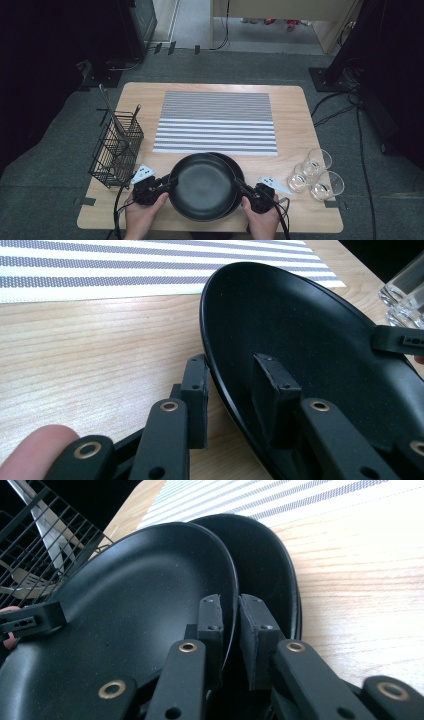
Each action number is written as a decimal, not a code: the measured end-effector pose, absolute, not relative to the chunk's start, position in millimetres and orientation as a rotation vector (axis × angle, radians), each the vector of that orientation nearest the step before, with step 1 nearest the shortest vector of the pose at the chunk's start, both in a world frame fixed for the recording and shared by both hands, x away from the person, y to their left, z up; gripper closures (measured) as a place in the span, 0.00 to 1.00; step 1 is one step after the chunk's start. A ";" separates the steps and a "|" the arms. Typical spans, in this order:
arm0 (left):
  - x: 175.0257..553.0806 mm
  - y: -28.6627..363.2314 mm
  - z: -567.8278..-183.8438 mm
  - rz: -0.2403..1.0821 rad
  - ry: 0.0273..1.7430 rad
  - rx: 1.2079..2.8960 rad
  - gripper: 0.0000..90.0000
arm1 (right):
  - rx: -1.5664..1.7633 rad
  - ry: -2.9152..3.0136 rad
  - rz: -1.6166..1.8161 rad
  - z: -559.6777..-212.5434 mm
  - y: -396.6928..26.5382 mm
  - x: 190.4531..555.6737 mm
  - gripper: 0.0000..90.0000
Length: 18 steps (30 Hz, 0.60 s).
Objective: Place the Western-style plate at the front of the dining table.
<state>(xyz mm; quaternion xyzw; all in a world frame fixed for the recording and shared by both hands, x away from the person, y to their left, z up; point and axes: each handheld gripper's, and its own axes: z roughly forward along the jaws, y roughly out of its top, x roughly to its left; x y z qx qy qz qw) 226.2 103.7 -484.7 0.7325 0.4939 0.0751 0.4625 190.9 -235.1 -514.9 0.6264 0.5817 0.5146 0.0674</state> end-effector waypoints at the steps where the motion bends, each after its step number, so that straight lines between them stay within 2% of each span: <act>1: 226.3 103.6 -484.7 0.184 1.214 1.801 0.77 | 1.888 1.753 1.551 -514.9 -235.1 190.9 0.88; 11: 226.4 104.0 -485.2 0.183 1.210 1.800 0.77 | 1.927 1.745 1.546 -516.7 -231.3 193.1 0.86; 18: 227.4 103.2 -487.7 0.178 1.206 1.805 0.76 | 2.018 1.672 1.611 -519.0 -234.3 194.2 0.90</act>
